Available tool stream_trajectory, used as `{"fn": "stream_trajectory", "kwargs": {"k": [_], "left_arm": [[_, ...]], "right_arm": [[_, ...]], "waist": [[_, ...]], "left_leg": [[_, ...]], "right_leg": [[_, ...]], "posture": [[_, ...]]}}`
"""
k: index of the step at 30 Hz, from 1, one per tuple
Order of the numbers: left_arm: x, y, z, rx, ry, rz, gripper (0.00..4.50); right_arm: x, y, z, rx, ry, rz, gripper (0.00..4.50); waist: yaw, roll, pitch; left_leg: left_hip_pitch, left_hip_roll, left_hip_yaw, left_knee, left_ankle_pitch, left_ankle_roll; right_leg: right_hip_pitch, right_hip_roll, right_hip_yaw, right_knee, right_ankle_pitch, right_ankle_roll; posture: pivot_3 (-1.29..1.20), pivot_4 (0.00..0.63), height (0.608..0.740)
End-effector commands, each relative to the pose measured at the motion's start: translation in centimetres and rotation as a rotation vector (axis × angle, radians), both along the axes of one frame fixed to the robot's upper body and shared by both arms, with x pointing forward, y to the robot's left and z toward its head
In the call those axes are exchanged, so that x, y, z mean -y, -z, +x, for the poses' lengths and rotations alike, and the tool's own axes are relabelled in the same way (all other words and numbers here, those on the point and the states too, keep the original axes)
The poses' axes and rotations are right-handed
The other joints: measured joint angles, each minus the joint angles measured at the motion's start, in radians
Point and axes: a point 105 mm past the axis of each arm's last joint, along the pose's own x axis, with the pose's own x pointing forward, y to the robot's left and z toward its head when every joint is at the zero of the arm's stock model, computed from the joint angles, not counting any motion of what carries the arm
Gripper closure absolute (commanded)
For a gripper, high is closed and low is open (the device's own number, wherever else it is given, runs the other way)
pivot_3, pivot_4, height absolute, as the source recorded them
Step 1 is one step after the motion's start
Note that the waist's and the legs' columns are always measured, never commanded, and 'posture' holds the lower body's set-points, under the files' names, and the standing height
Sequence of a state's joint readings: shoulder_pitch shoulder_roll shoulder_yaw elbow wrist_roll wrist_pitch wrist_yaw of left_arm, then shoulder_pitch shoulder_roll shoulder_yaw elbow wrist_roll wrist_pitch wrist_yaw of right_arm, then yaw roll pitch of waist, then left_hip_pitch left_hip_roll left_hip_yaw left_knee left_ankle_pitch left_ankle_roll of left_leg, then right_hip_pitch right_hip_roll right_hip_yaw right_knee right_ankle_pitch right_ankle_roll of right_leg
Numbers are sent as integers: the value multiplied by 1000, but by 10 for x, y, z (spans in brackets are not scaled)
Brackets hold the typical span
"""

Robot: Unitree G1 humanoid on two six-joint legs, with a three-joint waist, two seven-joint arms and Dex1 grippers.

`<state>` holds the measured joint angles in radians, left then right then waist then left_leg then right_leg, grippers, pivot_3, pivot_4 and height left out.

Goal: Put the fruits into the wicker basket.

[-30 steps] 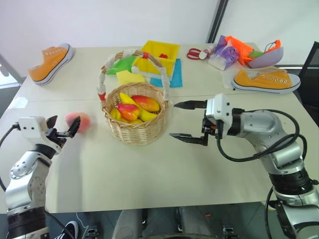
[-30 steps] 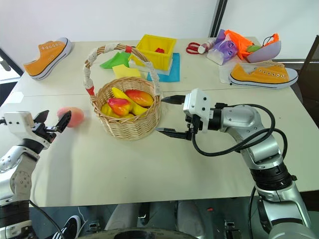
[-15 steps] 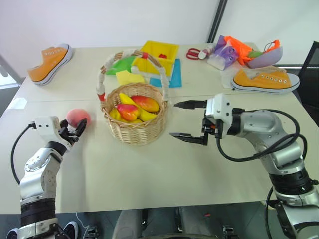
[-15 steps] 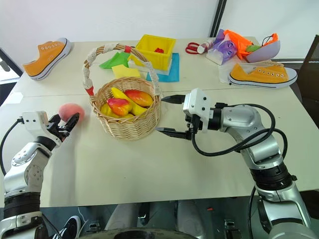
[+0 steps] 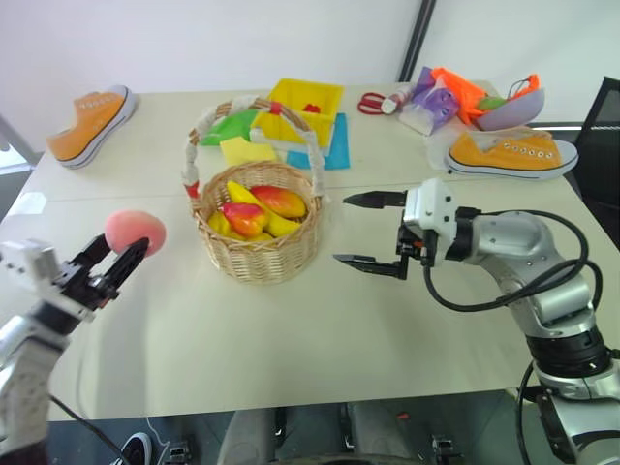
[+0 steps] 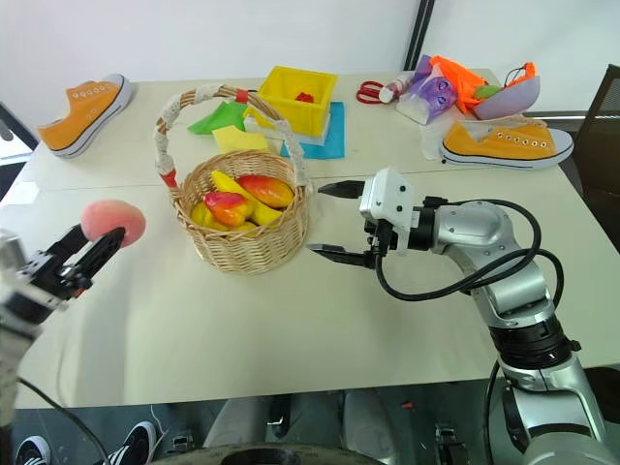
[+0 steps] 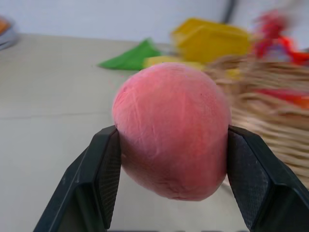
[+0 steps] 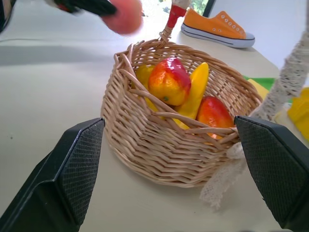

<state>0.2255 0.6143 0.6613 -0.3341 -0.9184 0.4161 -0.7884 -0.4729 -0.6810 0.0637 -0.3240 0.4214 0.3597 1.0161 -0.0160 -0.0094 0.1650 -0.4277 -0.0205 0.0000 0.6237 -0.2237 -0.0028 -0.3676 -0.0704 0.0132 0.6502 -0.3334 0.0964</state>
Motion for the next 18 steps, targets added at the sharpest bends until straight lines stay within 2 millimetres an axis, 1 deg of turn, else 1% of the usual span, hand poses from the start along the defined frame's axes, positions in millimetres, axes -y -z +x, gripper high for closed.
{"fn": "stream_trajectory", "kwargs": {"k": [1,3,4,5,6,7,8,9,11,12,16,18], "left_arm": [[32,-39,-9,82,179,-47,1755],[63,-41,-6,59,279,-62,1755],[82,-41,-4,43,331,-82,1755],[97,-42,0,41,356,-93,1755],[107,-45,7,57,347,-101,1755],[117,-55,21,110,311,-148,1755],[124,-62,31,145,284,-183,1755],[130,-66,40,155,255,-201,1755],[134,-60,58,161,163,-118,1755],[135,-58,64,161,136,-90,1755],[132,-51,79,147,64,-84,1755],[134,-49,81,151,60,-50,790]], "right_arm": [[6,-11,1,38,1,18,0],[9,-12,5,36,20,28,0],[10,-12,6,38,24,31,0],[9,-14,6,40,24,38,0],[8,-15,7,41,21,45,0],[6,-17,5,41,16,54,0],[5,-18,5,41,13,60,0],[4,-18,4,42,12,60,0],[5,-18,3,45,20,63,0],[5,-18,3,46,24,64,0],[7,-16,2,47,37,63,0],[8,-16,2,49,43,65,0]], "waist": [[8,0,0],[9,0,0],[7,0,0],[5,0,0],[4,0,0],[4,0,0],[6,0,0],[7,-1,0],[2,-2,0],[-2,-2,0],[1,-2,0],[3,-2,0]], "left_leg": [[0,0,0,1,0,0],[0,0,0,3,0,0],[0,-1,0,4,0,0],[0,-1,0,5,-1,1],[0,-2,0,6,-1,2],[0,-2,0,7,-1,2],[0,-2,0,7,-1,2],[1,-3,0,8,-1,3],[1,-2,0,8,0,2],[1,-2,0,7,0,2],[1,1,-1,5,0,2],[0,1,-1,5,0,2]], "right_leg": [[-1,0,-1,0,-1,-1],[0,-1,-1,-1,-1,-1],[2,-1,-1,-2,-1,-1],[2,-1,-1,-2,-1,-2],[4,-2,-1,-2,0,-1],[6,-2,0,-2,1,1],[7,-2,-1,-2,1,2],[7,-2,-1,0,2,3],[7,0,-2,1,3,5],[6,0,-1,1,3,5],[2,6,3,3,3,5],[1,7,3,4,3,5]], "posture": [[0,150,740],[0,150,740],[0,150,740],[0,150,740],[0,150,740],[0,150,740],[0,150,740],[0,150,740],[0,150,740],[0,150,740],[0,150,740],[0,150,740]]}}
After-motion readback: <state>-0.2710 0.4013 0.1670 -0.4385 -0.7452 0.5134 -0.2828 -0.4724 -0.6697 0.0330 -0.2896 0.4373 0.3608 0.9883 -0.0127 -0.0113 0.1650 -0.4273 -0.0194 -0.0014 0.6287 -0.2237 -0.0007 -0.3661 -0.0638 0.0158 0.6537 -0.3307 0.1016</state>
